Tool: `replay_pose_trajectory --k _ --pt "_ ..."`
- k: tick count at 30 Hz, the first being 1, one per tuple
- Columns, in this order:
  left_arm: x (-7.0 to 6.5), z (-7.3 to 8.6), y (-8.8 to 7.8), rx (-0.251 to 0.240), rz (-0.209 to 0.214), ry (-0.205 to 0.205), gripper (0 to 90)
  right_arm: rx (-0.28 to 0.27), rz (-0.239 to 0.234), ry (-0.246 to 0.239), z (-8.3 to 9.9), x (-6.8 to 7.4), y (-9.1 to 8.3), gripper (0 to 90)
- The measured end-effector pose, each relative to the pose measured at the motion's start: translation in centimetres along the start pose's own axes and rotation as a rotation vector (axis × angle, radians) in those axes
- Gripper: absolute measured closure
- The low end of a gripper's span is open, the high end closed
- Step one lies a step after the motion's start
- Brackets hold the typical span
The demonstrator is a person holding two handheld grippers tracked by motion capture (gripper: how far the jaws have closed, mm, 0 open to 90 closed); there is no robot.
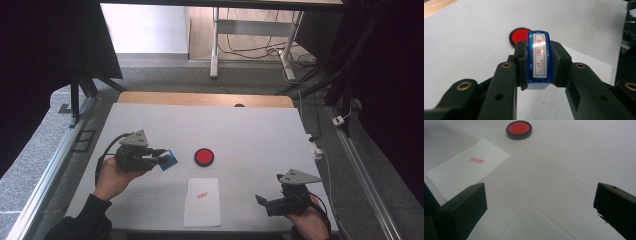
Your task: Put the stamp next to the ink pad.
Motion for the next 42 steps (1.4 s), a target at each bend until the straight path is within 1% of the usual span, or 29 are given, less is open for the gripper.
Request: replay_pose_trajectory --k 3,6,11,18,23,25,29,32,34,38,40,42 --pt "0.5 0.3 0.0 0.005 -0.02 -0.007 70.2 0.005 0.01 0.015 0.4 -0.4 -0.2 0.0" --pt "0.9 0.6 0.0 0.012 -0.037 -0.016 70.2 -0.009 0.015 0.038 0.4 -0.6 -0.5 0.0" --pt "2.0 1.3 0.2 0.028 -0.067 -0.05 70.1 -0.013 0.015 0.057 0.5 -0.9 -0.7 0.0" --pt "3.5 2.4 0.7 0.045 -0.104 -0.104 70.1 -0.001 0.01 0.049 0.5 -0.8 -0.5 0.0" --pt "4.5 3.3 1.1 0.059 -0.116 -0.138 70.0 0.005 0.006 0.048 0.6 -0.7 -0.4 0.0" --pt "4.9 3.6 1.2 0.063 -0.129 -0.15 69.9 0.008 0.005 0.046 0.6 -0.7 -0.4 0.0" --pt "5.5 4.3 1.6 0.077 -0.146 -0.162 69.9 0.016 0.002 0.039 0.6 -0.6 -0.3 0.0" --pt "5.9 4.6 2.0 0.082 -0.149 -0.172 69.9 0.018 -0.001 0.042 0.6 -0.6 -0.3 0.0" --pt "6.1 4.9 2.3 0.095 -0.158 -0.178 69.8 0.019 -0.001 0.041 0.6 -0.6 -0.2 0.0" --pt "6.3 5.3 2.7 0.117 -0.176 -0.178 69.8 0.021 -0.003 0.039 0.6 -0.6 -0.2 0.0" --pt "6.4 5.4 2.9 0.12 -0.185 -0.18 69.8 0.023 -0.005 0.037 0.7 -0.6 -0.2 0.0" --pt "6.5 5.7 3.1 0.139 -0.188 -0.187 69.8 0.025 -0.004 0.038 0.7 -0.6 -0.2 0.0"
Point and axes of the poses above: each handheld gripper's, and its own axes: y roughly forward along the jaws, z roughly out of its underside, x roughly to its left, the point moved 8 cm from there along y, roughly forward along the jaws, and after that the axes turned 1 degree about -y, right-handed, at the moved point
